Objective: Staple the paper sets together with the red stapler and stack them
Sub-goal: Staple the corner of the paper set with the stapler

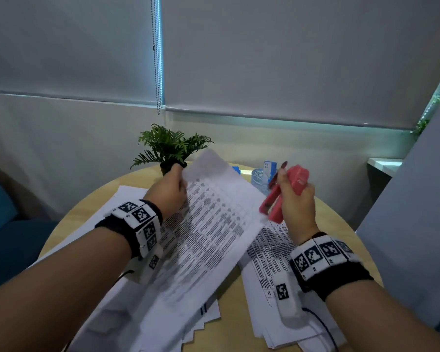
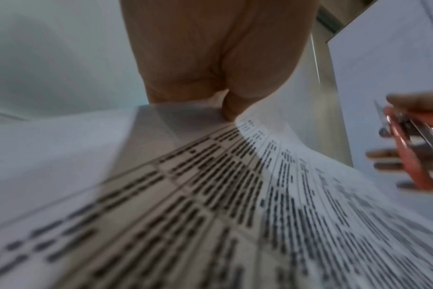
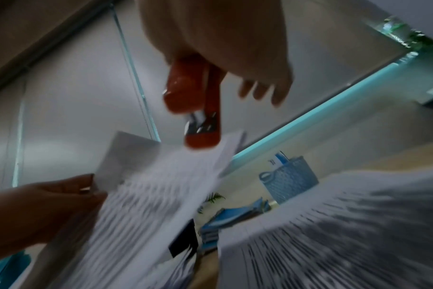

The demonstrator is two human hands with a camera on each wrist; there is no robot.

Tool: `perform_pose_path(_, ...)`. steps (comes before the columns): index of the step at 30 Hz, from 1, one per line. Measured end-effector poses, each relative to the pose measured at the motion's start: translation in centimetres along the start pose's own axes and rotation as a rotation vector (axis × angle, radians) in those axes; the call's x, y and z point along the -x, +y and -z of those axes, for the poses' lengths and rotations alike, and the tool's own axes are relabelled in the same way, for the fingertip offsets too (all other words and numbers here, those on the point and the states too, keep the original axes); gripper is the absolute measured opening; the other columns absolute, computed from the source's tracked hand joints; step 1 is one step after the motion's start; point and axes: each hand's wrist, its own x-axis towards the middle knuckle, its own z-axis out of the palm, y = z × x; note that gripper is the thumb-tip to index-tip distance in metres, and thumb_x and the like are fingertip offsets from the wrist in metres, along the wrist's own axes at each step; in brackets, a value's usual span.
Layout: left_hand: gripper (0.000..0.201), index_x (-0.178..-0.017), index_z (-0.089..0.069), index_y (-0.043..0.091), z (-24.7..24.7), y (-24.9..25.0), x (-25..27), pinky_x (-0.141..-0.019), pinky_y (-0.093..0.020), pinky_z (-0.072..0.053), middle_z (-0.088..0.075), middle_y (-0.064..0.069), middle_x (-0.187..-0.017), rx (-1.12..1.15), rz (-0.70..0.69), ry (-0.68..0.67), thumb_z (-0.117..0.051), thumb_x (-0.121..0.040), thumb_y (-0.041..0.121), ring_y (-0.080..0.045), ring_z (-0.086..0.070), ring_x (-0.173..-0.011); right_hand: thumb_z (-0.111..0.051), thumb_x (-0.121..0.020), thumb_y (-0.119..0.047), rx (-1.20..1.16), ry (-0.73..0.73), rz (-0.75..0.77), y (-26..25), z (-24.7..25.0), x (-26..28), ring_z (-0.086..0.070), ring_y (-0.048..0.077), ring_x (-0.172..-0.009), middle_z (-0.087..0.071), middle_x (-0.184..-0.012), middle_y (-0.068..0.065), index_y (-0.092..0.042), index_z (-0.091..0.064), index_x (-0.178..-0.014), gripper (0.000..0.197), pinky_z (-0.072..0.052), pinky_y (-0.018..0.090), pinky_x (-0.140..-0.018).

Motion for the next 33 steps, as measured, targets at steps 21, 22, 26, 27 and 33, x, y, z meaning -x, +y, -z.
perform_pose_path(21,0.031,-0.123,-0.047,0.014,2.4,-0.3,1.7,-0.072,-0.025,-0.045,-0.059,-0.005,-0.117,-0.105,0.136,-0.367,-0.046,-0.097,0.030,-0.021,-0.060,-0.094,-0.071,-0.080,-0.045,0.267,-0.409,-0.643,1.6,4.2,-0.7,-0.061,0.021,-0.059,-0.067,-0.071,0.010,-0.009,-0.061,-0.090,0.039,-0.052,0.031,-0.063)
perform_pose_path(22,0.032,-0.124,-0.049,0.015,2.0,-0.9,2.0,-0.079,-0.023,-0.042,-0.058,-0.004,-0.121,-0.210,0.115,-0.429,-0.047,-0.096,0.031,-0.020,-0.057,-0.101,-0.072,-0.079,-0.045,0.338,-0.392,-0.653,2.0,5.0,-1.3,-0.062,0.022,-0.061,-0.067,-0.074,0.011,-0.008,-0.062,-0.090,0.040,-0.053,0.033,-0.065)
perform_pose_path(26,0.037,-0.129,-0.049,0.019,0.5,-2.7,3.2,-0.098,-0.025,-0.038,-0.052,-0.001,-0.133,-0.468,0.100,-0.619,-0.048,-0.095,0.032,-0.018,-0.049,-0.120,-0.068,-0.079,-0.055,0.644,-0.398,-0.706,3.6,8.0,-2.5,-0.065,0.030,-0.072,-0.071,-0.082,0.017,-0.005,-0.064,-0.085,0.050,-0.053,0.041,-0.088)
perform_pose_path(27,0.038,-0.131,-0.049,0.020,0.3,-3.0,3.4,-0.100,-0.027,-0.039,-0.051,-0.002,-0.134,-0.490,0.108,-0.653,-0.047,-0.095,0.033,-0.018,-0.049,-0.121,-0.065,-0.079,-0.057,0.718,-0.398,-0.713,4.2,8.6,-2.8,-0.067,0.031,-0.074,-0.072,-0.083,0.017,-0.005,-0.065,-0.085,0.053,-0.053,0.041,-0.090)
perform_pose_path(33,0.043,-0.137,-0.045,0.025,-0.3,-4.1,4.0,-0.102,-0.027,-0.037,-0.047,-0.002,-0.140,-0.524,0.100,-0.746,-0.048,-0.095,0.034,-0.019,-0.046,-0.125,-0.052,-0.078,-0.071,1.047,-0.498,-0.720,6.3,9.8,-3.4,-0.068,0.033,-0.092,-0.072,-0.095,0.017,-0.005,-0.070,-0.087,0.069,-0.048,0.038,-0.096)
